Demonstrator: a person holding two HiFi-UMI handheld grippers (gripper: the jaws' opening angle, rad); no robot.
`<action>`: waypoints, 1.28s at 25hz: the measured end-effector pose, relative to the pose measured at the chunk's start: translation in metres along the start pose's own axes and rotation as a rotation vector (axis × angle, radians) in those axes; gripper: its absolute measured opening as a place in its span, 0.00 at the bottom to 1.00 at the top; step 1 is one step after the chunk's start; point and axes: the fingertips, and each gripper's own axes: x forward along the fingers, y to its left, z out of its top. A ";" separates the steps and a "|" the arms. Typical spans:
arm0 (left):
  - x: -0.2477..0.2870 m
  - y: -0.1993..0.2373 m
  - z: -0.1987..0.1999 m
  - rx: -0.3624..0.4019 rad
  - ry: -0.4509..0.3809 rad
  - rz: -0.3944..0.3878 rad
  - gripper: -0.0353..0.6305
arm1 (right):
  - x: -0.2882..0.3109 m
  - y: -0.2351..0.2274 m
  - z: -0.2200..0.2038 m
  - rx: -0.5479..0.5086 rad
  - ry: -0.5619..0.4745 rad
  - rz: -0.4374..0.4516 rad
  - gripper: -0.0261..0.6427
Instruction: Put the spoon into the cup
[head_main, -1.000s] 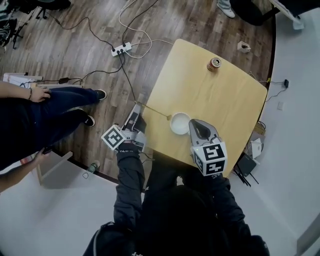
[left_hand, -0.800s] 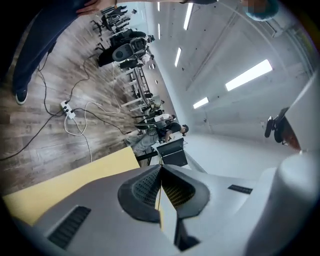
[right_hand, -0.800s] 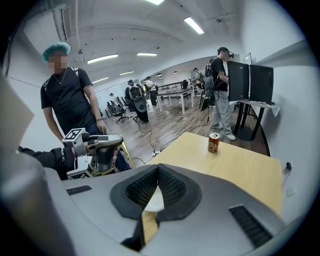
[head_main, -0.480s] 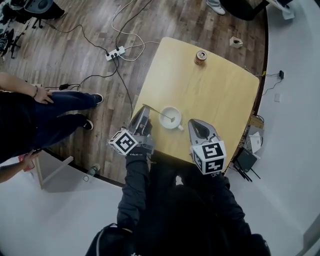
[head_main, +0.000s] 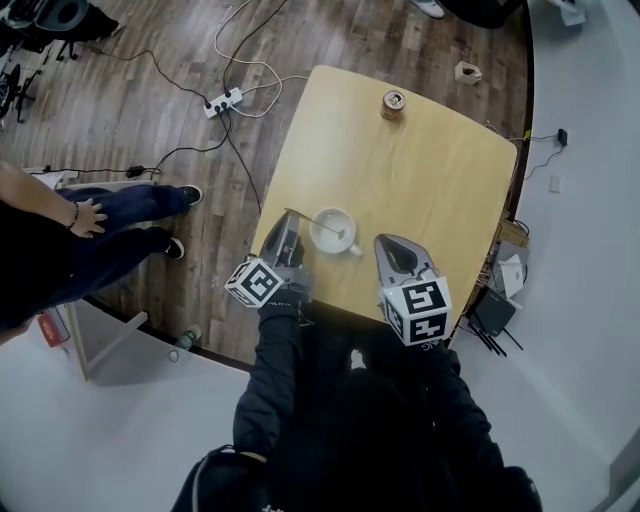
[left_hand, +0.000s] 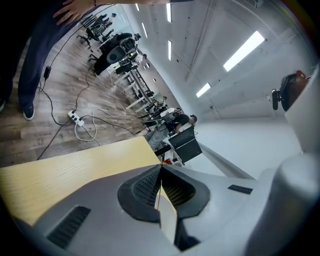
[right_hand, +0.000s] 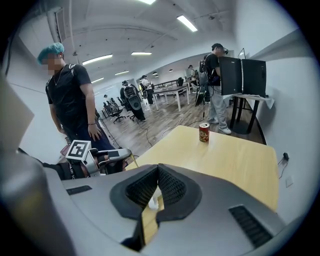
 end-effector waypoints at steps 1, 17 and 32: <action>0.001 0.002 -0.001 0.003 0.005 0.005 0.11 | 0.001 0.000 0.000 0.001 0.001 0.001 0.07; -0.002 0.008 -0.017 0.027 0.045 -0.007 0.11 | -0.003 0.007 -0.014 -0.008 0.005 0.016 0.07; -0.064 -0.041 -0.006 0.129 -0.039 0.075 0.28 | -0.052 0.031 -0.009 -0.035 -0.077 0.040 0.07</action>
